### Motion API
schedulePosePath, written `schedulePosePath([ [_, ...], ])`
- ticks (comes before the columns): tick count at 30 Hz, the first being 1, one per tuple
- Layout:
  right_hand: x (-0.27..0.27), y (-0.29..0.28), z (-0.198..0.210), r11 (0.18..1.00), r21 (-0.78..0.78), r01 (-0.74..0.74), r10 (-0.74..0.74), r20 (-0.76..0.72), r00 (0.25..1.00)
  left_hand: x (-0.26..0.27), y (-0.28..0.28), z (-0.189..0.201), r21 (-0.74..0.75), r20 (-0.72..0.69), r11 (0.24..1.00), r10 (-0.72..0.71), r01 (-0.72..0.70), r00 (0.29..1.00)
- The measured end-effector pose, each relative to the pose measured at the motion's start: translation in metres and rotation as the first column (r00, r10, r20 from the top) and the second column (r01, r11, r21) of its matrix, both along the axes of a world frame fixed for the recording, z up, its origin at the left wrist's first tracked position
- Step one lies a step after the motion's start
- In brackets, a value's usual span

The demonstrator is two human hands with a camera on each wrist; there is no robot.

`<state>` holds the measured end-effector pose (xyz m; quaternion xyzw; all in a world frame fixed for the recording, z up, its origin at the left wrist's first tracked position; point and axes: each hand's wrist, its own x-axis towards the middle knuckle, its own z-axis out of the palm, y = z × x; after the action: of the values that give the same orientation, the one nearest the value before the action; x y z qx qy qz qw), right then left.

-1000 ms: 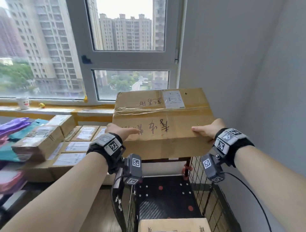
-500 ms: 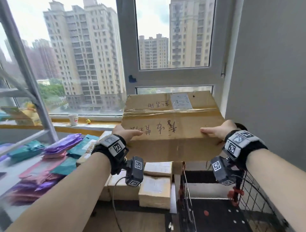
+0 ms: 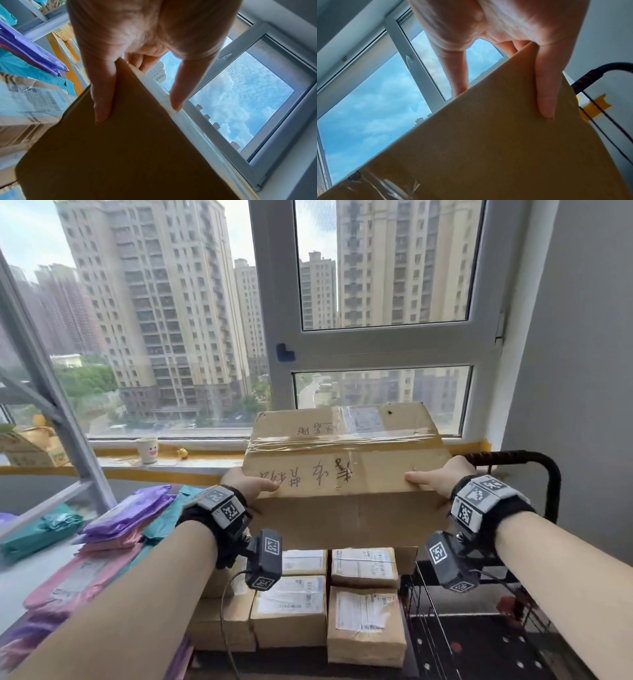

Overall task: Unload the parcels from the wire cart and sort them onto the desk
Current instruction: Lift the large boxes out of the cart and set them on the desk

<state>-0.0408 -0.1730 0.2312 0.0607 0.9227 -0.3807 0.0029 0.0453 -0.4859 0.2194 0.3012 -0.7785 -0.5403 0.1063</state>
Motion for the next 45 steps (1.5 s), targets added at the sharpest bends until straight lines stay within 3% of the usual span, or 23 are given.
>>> schedulePosePath([
  [12,-0.093,-0.046,-0.036,0.995,0.042,-0.096,0.091,0.108,0.990,-0.087,-0.067,-0.039,-0.019,0.163,1.000,0.016,-0.013,0.986],
  [15,-0.101,-0.055,-0.041,0.993,0.062,-0.102,0.093,0.135,0.987,-0.105,-0.089,-0.061,0.013,0.185,1.000,0.020,-0.022,0.983],
  [24,-0.116,-0.074,-0.053,0.997,0.050,-0.065,0.056,0.161,0.985,-0.137,-0.127,-0.080,0.064,0.210,0.997,-0.057,0.044,0.976],
  [30,-0.118,-0.087,-0.057,0.997,0.069,-0.032,0.018,0.188,0.982,-0.142,-0.125,-0.076,-0.070,0.233,0.992,-0.087,0.106,0.968],
  [33,-0.122,-0.090,-0.059,0.997,0.078,-0.018,0.002,0.192,0.981,-0.157,-0.141,-0.091,-0.060,0.236,0.992,-0.095,0.112,0.967],
  [37,-0.123,-0.094,-0.058,0.996,0.088,-0.023,0.003,0.216,0.976,-0.132,-0.112,-0.056,-0.042,0.312,0.984,-0.154,0.176,0.937],
  [45,-0.120,-0.097,-0.051,0.996,0.086,0.001,-0.020,0.217,0.976,-0.126,-0.098,-0.042,-0.277,0.421,0.925,-0.126,0.259,0.898],
])
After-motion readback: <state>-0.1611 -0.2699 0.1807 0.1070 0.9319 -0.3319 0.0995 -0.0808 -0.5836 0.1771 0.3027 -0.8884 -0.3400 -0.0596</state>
